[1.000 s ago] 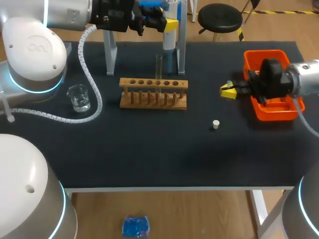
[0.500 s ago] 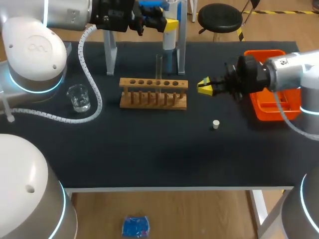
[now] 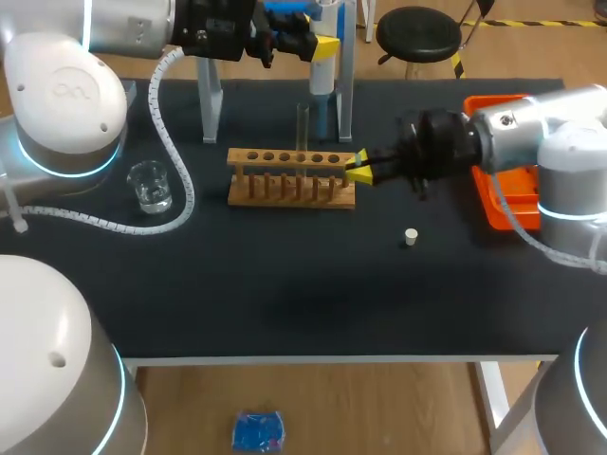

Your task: Invert the test tube, pick up the pipette, mount the tip to pipette, aspirate from beaker and dispense into the tube, eject the tip, return the pipette, and cap with the stopper.

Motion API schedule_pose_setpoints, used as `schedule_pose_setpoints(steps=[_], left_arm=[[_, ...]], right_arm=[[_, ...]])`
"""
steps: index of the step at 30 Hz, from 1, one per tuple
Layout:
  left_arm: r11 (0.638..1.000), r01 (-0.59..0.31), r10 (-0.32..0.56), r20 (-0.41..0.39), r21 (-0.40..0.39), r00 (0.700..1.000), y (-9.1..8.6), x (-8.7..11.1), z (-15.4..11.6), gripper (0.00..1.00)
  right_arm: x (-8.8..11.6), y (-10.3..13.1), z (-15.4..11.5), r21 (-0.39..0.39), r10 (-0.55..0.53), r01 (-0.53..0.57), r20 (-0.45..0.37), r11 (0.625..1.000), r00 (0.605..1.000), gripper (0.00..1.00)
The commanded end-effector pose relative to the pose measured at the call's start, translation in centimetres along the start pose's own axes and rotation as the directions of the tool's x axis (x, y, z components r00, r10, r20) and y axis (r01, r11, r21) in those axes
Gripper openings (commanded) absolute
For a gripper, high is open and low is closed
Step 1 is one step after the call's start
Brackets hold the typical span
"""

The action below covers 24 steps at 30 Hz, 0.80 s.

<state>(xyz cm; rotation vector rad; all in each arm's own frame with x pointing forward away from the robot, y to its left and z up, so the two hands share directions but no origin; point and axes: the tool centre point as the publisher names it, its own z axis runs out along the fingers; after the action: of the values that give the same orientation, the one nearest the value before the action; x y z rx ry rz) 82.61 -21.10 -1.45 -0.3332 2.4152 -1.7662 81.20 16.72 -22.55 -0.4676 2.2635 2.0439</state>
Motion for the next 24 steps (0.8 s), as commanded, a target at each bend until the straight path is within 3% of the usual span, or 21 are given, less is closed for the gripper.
schedule_pose_setpoints(steps=[1,24], left_arm=[[1.000,0.000,0.000,-0.001,0.001,1.000,0.0,0.1,-0.2,0.00],[1.000,0.000,0.000,-0.001,0.001,1.000,0.0,0.1,-0.2,0.00]], right_arm=[[-0.9,0.0,1.2,0.006,-0.005,0.005,0.002,1.000,1.000,0.00],[-3.2,0.8,3.4,0.023,-0.032,0.031,0.022,0.999,0.999,0.00]])
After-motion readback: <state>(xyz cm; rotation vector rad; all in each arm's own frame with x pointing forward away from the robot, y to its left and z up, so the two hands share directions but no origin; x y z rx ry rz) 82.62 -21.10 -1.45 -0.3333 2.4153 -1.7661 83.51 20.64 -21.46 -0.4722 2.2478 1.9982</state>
